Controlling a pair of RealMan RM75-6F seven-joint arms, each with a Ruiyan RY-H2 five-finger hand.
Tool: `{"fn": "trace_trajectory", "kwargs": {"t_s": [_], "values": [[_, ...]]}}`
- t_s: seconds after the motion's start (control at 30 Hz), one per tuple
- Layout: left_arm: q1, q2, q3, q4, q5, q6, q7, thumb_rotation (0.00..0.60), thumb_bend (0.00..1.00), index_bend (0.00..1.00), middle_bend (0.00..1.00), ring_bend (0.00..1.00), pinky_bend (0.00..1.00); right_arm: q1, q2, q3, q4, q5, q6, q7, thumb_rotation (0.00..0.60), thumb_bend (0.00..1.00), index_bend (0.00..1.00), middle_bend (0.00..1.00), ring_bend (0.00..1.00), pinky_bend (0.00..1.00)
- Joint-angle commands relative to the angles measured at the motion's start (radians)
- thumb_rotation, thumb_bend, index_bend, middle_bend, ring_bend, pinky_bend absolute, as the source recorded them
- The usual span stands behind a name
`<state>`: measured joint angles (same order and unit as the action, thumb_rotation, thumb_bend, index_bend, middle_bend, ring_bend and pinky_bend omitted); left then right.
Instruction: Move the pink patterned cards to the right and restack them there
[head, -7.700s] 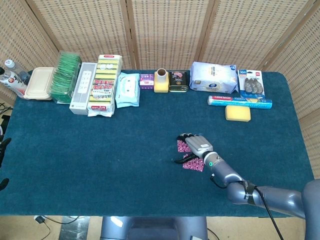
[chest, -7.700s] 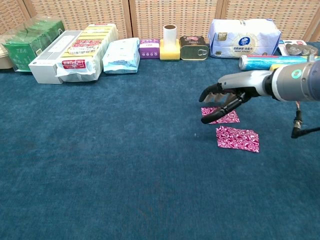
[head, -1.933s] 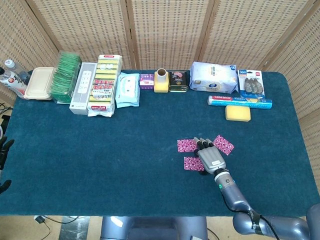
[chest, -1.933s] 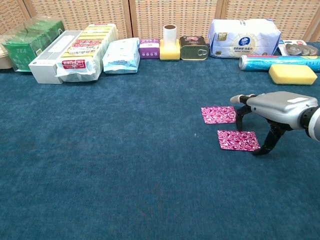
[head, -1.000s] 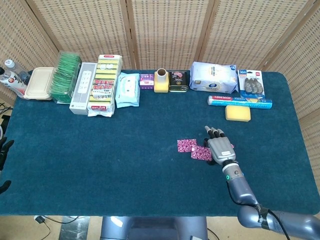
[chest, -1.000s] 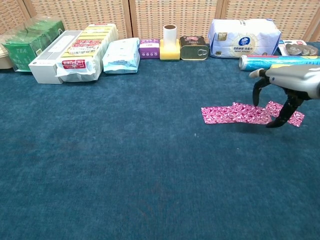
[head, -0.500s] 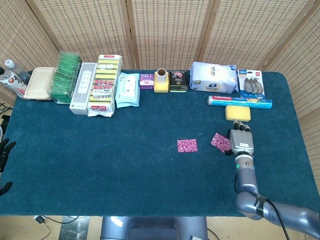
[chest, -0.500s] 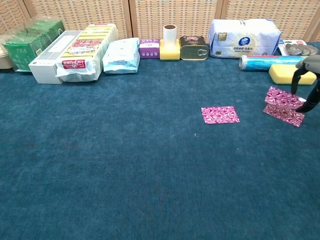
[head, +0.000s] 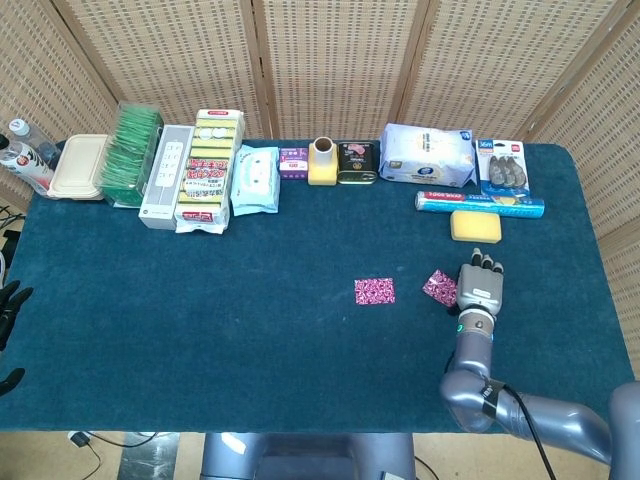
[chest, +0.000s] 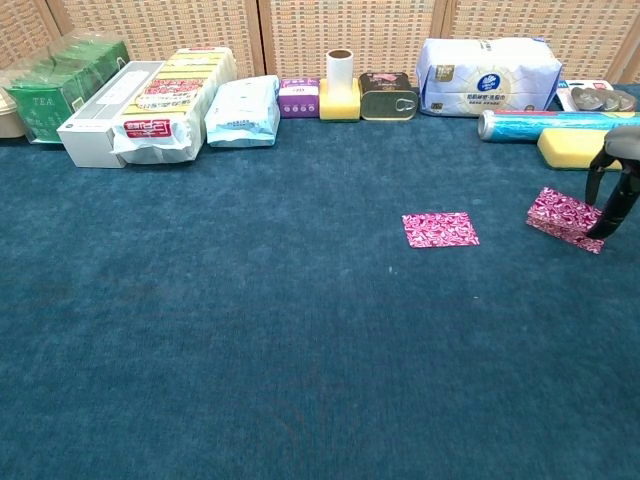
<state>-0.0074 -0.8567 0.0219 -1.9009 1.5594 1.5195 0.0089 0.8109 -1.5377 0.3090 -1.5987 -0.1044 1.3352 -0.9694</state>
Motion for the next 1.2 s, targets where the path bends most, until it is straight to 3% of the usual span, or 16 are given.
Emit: {"fn": "trace_trajectory", "kwargs": {"t_s": [0.03, 1.2], "values": [[0.001, 0.002, 0.002, 0.002, 0.0, -0.001, -0.008, 0.6, 0.1, 0.0, 0.0, 0.0, 0.08, 0.0, -0.01, 0.003, 0.021, 0.005, -0.005, -0.004, 0.587, 0.26, 0.42, 0.0, 0.0, 0.08], [-0.009, 0.01, -0.002, 0.011, -0.016, -0.021, -0.033, 0.6, 0.1, 0.0, 0.0, 0.0, 0.08, -0.01, -0.055, 0.033, 0.111, 0.023, -0.064, -0.007, 0.586, 0.26, 0.4, 0.0, 0.0, 0.09]]}}
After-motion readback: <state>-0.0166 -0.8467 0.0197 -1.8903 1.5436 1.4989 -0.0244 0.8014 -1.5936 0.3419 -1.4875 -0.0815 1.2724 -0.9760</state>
